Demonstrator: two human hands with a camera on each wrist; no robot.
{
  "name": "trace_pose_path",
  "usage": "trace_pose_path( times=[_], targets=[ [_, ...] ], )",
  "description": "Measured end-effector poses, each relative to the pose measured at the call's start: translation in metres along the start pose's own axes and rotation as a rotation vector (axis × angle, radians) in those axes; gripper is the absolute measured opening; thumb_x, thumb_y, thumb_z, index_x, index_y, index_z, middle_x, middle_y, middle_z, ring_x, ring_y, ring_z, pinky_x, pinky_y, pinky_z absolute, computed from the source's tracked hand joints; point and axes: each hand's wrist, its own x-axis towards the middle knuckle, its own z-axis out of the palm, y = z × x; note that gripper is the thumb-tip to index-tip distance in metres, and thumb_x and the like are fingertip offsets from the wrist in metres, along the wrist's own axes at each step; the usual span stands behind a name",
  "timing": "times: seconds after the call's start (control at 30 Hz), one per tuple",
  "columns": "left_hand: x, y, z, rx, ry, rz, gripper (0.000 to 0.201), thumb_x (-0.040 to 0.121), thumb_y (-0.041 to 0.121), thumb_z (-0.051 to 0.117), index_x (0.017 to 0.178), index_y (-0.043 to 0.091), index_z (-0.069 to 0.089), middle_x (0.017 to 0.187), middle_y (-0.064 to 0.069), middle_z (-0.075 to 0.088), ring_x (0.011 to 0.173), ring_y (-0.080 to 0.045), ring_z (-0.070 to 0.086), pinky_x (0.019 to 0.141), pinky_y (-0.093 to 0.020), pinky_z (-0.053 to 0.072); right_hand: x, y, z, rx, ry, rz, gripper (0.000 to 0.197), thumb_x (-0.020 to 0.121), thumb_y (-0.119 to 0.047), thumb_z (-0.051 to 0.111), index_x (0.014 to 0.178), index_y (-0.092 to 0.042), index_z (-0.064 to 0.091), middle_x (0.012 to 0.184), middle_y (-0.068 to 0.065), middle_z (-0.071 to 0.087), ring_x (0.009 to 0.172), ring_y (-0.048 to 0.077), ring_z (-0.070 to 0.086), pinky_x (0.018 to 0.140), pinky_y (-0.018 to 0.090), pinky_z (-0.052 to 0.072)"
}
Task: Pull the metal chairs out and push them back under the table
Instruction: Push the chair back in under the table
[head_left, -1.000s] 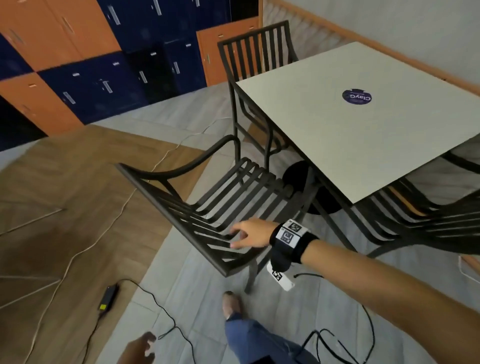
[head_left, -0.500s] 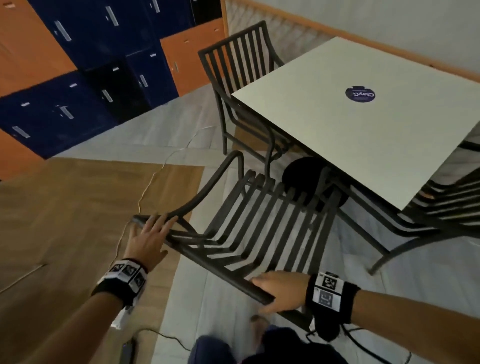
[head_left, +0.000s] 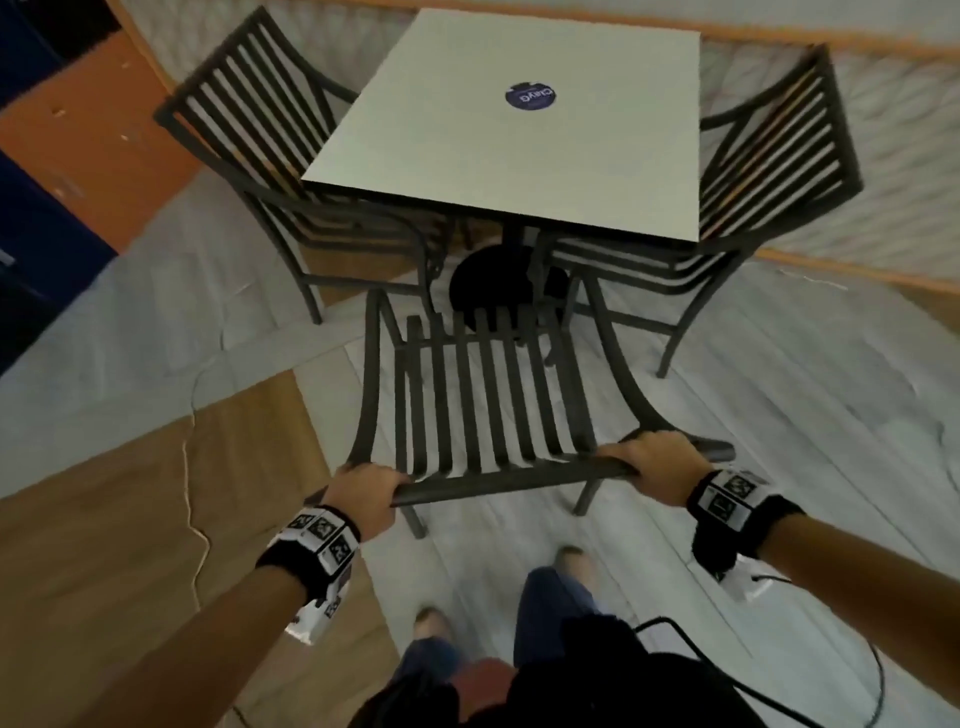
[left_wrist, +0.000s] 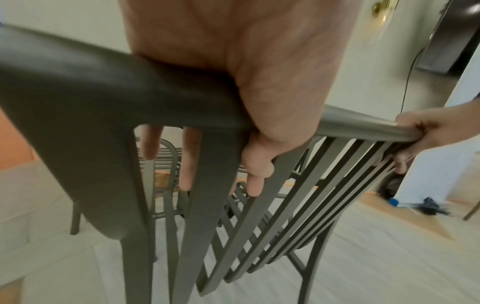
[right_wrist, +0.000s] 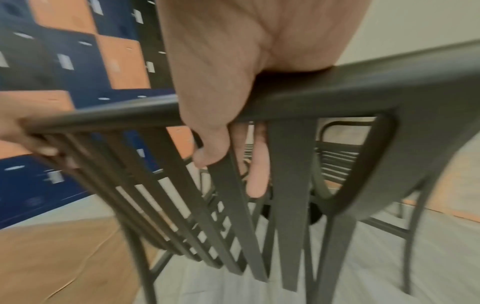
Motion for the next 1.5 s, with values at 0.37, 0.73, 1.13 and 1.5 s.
trace_pose_path(
  times=[0.37, 0.73, 1.13, 1.5],
  targets=[
    [-0.02, -0.06, -0.009, 0.07, -0.065, 0.078, 0.036, 0.084, 0.021, 0.052, 0.117, 0.031, 0.062, 0.109, 0.002, 0.07, 0.099, -0.019, 0.066, 0.087, -0.034, 0.053, -0.018, -0.093, 0.012, 0.015, 0.05, 0.131, 0.028, 0.094, -0.038, 0.047, 0.12, -0.034, 0.058, 0.092, -0.001, 0.072, 0.088, 0.022, 0.067, 0.067, 0.028, 0.036],
    [-0.002, -0.13, -0.045, 0.192, -0.091, 0.077, 0.028, 0.089, 0.028, 0.055, 0.116, 0.028, 0.063, 0.114, 0.001, 0.068, 0.105, -0.018, 0.064, 0.085, -0.027, 0.047, 0.026, -0.163, 0.01, 0.019, 0.104, 0.151, 0.03, 0.099, -0.035, 0.041, 0.127, -0.026, 0.05, 0.078, 0.003, 0.063, 0.064, 0.02, 0.055, 0.062, 0.031, 0.043],
    [0.065, -0.158, -0.084, 0.211, -0.006, 0.024, 0.013, 0.077, 0.029, 0.061, 0.084, 0.039, 0.066, 0.089, 0.009, 0.07, 0.086, -0.017, 0.066, 0.08, -0.036, 0.055, 0.088, -0.146, -0.02, -0.03, 0.166, 0.198, 0.031, 0.098, -0.039, 0.042, 0.124, -0.026, 0.052, 0.069, -0.002, 0.052, 0.06, 0.019, 0.049, 0.054, 0.026, 0.032],
    [0.102, -0.162, -0.102, 0.135, 0.032, 0.012, 0.019, 0.081, 0.02, 0.061, 0.092, 0.034, 0.068, 0.088, 0.005, 0.072, 0.086, -0.019, 0.066, 0.081, -0.038, 0.055, 0.117, -0.127, -0.041, -0.007, 0.174, 0.21, 0.031, 0.098, -0.039, 0.045, 0.124, -0.026, 0.053, 0.069, -0.002, 0.052, 0.061, 0.018, 0.048, 0.049, 0.023, 0.023]
  ],
)
